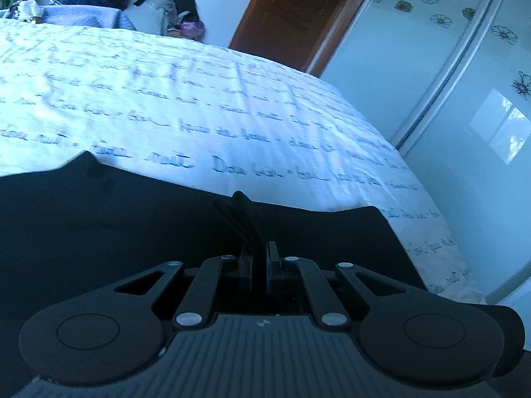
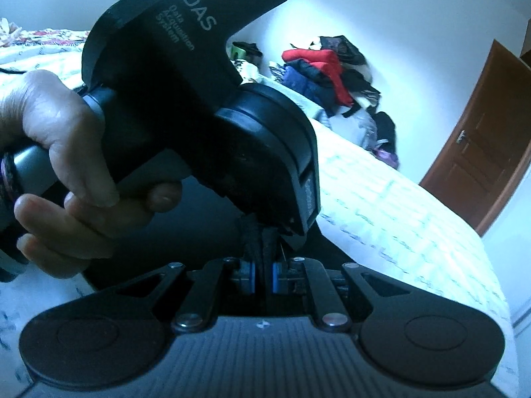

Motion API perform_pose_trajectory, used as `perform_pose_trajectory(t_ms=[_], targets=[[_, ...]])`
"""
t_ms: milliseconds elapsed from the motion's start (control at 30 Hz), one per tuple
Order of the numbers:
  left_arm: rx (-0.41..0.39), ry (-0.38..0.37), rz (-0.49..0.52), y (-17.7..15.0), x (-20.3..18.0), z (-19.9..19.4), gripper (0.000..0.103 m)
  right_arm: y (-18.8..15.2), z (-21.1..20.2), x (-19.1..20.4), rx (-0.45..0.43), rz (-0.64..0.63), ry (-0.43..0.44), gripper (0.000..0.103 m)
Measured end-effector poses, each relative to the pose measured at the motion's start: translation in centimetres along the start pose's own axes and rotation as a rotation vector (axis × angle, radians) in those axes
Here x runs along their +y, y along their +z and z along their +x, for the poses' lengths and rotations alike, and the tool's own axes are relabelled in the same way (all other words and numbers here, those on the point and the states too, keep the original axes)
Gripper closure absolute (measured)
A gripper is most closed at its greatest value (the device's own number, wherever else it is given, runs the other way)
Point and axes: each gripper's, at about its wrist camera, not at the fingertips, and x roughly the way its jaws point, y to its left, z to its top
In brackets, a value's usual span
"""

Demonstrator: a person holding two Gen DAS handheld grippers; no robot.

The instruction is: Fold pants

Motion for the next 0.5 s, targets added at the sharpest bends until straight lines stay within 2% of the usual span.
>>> perform_pose_trajectory(t_ms=[100, 133, 267, 467, 500], targets=[[-0.009, 0.018, -0.001, 0.1, 0.8, -0.4, 0.093, 0.8, 0.4, 0.3, -0.008, 0.003, 0.020, 0.094], [-0.013, 0.025, -0.002, 0.2, 1.2, -0.6, 0.093, 0.4, 0.8, -1.3, -0.010, 0.007, 0.028, 0.094], [-0.008, 0.049, -0.010, 0.2, 2.3, -1.0, 0.093, 0.5, 1.8, -1.5, -0.007, 0.016, 0.063, 0.094], [0.012, 0.066, -0.020, -0.1, 3.5, -0.7, 0.093, -0.8, 0.6, -1.3, 0.008, 0.020, 0.093, 0.093], [0.015, 0.067, -0.020, -0.2, 3.6, -0.6, 0.093, -0.5, 1.5, -1.9, 0.014, 0.024, 0.098, 0.093]])
